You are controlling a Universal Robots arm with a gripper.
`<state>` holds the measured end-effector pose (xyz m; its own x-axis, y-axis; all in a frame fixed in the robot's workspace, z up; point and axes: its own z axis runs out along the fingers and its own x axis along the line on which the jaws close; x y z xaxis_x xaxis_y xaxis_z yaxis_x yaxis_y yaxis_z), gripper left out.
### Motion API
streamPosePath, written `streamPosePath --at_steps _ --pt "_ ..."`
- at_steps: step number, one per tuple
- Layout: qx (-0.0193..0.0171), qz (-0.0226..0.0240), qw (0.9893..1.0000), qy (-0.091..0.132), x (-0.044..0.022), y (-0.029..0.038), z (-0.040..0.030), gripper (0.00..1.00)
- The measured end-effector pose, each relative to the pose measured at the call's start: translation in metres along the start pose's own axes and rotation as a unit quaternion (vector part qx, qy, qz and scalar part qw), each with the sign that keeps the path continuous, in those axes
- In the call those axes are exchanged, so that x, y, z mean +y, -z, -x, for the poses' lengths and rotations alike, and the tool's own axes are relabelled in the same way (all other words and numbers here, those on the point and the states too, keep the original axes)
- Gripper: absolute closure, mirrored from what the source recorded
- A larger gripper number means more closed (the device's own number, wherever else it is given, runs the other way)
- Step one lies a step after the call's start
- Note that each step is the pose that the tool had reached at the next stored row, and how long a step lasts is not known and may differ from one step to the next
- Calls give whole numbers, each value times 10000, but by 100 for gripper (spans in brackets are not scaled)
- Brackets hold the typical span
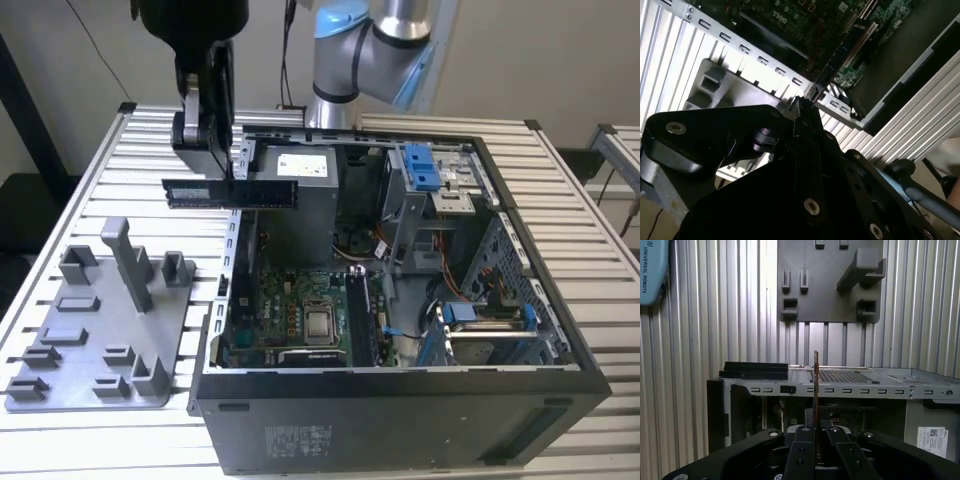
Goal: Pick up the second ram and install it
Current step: 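Pick up the second ram and move it above second insertion slot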
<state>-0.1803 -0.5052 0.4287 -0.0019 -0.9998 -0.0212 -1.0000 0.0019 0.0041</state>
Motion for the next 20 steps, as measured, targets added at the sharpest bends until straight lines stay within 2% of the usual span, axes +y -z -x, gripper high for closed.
streamPosePath --at_steps 20 --pt "0 0 10000 0 -651 3 1 86"
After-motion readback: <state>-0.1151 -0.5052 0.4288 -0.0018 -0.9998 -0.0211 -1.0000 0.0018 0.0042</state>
